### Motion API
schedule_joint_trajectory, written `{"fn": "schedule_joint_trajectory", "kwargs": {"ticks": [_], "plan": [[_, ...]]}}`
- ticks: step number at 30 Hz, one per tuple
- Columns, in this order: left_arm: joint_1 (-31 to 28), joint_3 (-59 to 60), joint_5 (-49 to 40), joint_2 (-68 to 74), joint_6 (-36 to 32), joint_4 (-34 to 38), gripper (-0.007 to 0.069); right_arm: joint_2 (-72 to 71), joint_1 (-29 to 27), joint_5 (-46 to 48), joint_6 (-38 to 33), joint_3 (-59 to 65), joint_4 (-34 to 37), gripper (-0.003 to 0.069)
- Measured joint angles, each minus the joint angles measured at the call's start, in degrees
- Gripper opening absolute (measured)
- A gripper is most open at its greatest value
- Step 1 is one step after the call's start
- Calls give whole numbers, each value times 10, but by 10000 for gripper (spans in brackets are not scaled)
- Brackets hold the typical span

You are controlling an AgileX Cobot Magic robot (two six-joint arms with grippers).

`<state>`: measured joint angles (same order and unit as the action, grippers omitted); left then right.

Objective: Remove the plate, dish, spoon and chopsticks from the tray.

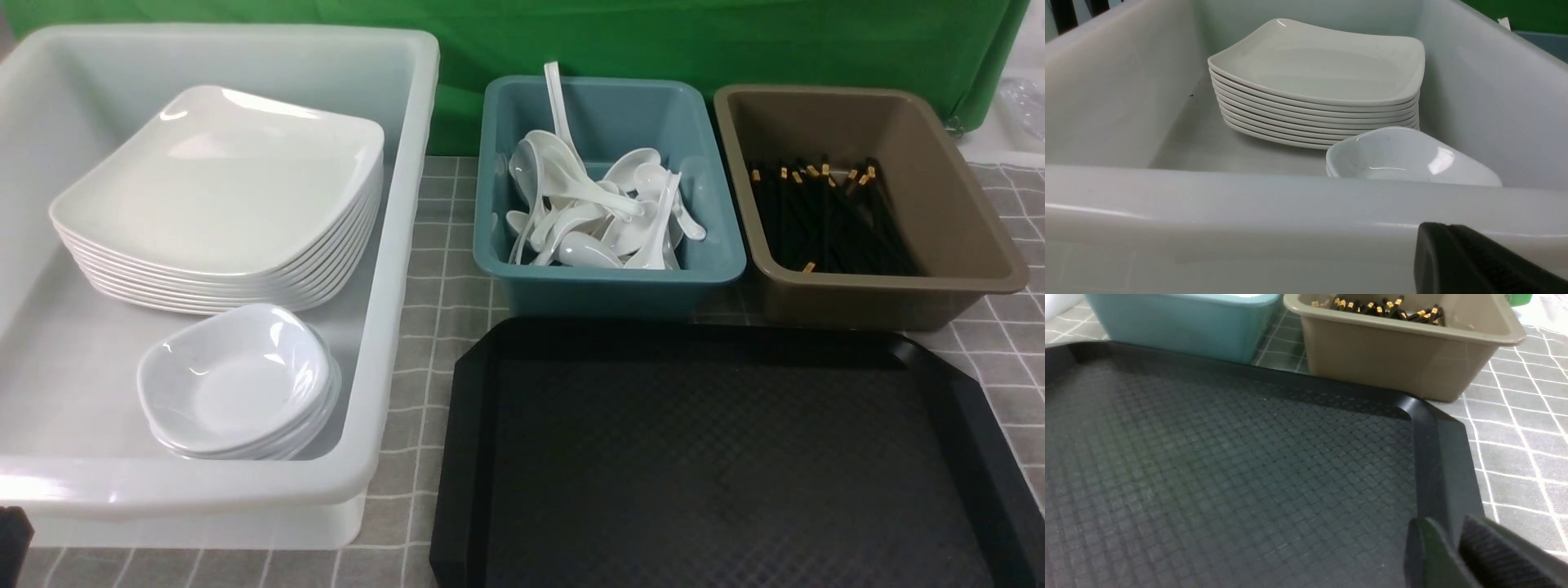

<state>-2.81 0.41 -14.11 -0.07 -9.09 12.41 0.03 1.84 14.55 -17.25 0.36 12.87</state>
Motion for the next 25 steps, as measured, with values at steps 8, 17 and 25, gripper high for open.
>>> {"fn": "schedule_joint_trajectory", "kwargs": {"ticks": [8, 17, 25], "plan": [[0, 0, 0, 0, 0, -2, 10, 0, 0, 0, 0, 0, 0, 179], [0, 0, 0, 0, 1, -2, 10, 0, 0, 0, 0, 0, 0, 187], [0, 0, 0, 0, 1, -2, 10, 0, 0, 0, 0, 0, 0, 207]]}}
